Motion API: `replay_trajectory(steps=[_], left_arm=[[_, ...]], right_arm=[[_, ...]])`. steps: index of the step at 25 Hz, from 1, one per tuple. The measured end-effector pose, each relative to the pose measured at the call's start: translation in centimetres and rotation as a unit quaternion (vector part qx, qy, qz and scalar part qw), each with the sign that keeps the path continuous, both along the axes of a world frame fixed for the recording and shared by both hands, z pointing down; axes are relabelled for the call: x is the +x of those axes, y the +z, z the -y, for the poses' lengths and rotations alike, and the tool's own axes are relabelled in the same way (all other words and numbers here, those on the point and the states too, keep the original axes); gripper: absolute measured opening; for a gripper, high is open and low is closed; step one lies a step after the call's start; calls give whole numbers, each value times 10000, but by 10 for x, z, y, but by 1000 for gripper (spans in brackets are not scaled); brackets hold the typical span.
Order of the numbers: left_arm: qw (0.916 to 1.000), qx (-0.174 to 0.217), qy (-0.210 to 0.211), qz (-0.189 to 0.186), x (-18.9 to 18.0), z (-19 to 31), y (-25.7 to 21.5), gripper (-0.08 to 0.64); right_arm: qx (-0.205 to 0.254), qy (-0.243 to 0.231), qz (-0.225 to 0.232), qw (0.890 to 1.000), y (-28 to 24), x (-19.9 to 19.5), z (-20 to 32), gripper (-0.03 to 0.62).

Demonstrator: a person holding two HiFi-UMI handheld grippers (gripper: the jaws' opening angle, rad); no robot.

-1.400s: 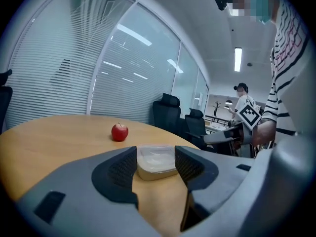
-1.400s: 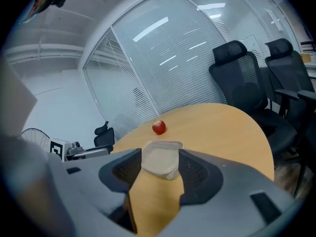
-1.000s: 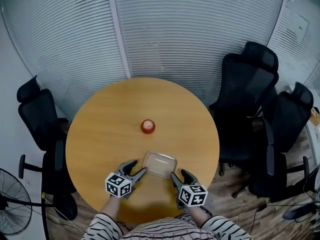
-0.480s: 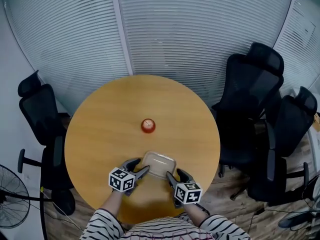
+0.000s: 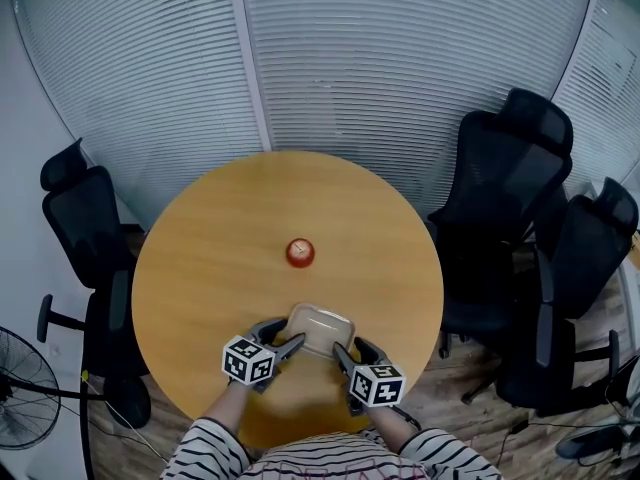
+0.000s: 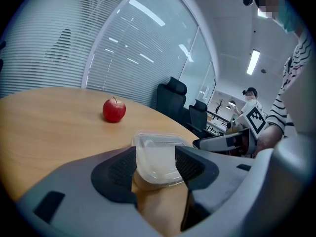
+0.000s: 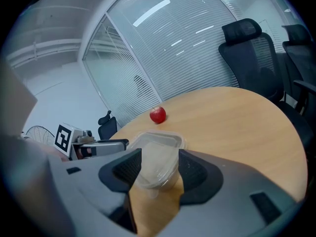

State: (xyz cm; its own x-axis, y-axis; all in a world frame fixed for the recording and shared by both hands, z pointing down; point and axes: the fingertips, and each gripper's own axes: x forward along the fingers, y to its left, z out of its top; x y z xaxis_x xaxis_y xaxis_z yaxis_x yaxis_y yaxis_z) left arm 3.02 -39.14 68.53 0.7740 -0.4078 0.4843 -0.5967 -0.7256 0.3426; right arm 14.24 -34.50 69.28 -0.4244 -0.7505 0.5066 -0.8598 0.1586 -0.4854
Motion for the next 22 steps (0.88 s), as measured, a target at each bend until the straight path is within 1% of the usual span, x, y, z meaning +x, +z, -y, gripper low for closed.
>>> replay_trajectory(steps=[8, 12, 18, 22], left_arm=[[9998, 110, -12, -146, -1, -2, -13, 225], [9995, 208, 4, -231, -3, -6, -22, 225], [9975, 343, -234, -564, -19, -10, -45, 225], [9939, 360, -413, -960, -33, -16, -61, 225]], right_arm=[[79, 148, 103, 9998, -8, -1, -2, 245], [176, 258, 225, 9993, -18, -1, -5, 245], [433, 460, 399, 9972, -40, -4, -7, 185], [572, 572, 535, 9953, -55, -9, -14, 142]])
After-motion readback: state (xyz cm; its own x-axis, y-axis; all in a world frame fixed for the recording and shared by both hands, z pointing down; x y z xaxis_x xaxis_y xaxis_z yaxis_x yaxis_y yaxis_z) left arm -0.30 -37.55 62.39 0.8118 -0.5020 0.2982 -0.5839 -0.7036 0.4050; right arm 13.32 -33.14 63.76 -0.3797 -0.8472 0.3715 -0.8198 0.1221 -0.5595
